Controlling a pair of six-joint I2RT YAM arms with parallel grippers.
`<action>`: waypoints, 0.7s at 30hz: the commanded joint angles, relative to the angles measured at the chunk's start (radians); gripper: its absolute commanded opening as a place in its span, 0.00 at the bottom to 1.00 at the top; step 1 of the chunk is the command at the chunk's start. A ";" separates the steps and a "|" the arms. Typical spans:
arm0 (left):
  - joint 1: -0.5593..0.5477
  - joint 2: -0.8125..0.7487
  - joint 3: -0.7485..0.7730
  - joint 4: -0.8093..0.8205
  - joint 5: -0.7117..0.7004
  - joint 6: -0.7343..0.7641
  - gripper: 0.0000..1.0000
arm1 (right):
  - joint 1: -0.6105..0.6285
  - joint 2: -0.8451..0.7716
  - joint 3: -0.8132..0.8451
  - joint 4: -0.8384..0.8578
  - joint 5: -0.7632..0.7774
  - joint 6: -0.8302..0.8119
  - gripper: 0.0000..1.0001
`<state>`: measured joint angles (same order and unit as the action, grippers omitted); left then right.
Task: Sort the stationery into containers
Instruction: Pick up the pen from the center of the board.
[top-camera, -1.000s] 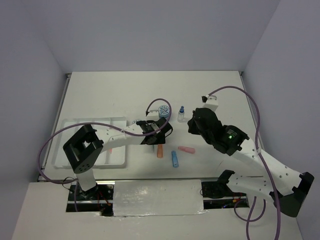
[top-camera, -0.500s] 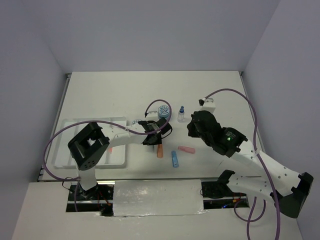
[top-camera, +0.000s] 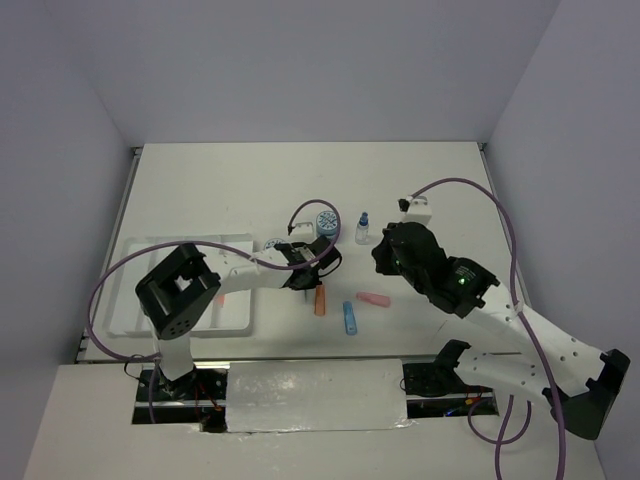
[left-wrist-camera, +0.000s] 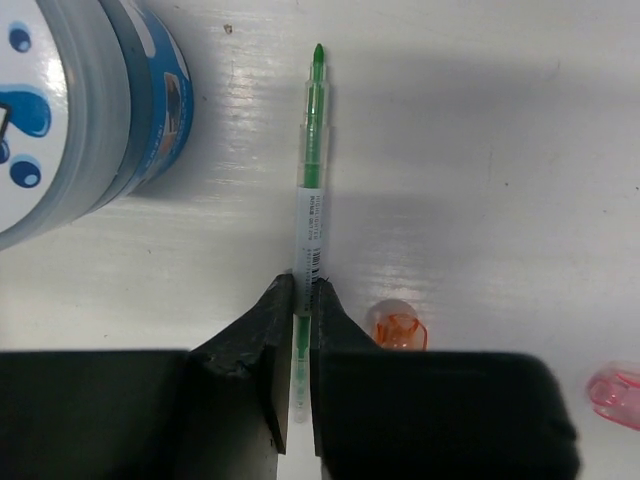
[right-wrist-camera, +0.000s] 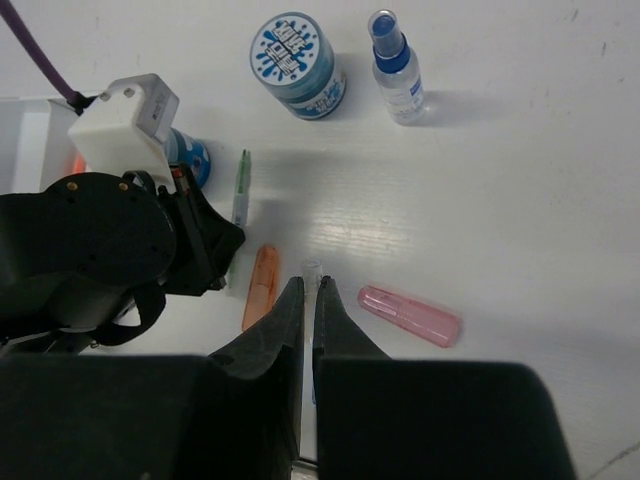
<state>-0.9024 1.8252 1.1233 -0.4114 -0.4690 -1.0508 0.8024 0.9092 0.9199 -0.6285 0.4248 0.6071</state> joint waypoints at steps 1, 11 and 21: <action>0.005 -0.024 -0.043 -0.026 0.041 -0.006 0.00 | 0.000 -0.026 -0.027 0.082 -0.029 -0.018 0.00; -0.104 -0.466 -0.173 0.192 0.030 0.144 0.00 | 0.000 -0.116 -0.039 0.203 -0.009 0.103 0.00; -0.177 -0.825 -0.589 0.896 0.364 0.184 0.00 | 0.024 -0.208 -0.217 0.682 -0.133 0.160 0.00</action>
<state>-1.0546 1.0340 0.5735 0.2043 -0.2497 -0.8909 0.8104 0.6960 0.7498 -0.1722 0.3374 0.7448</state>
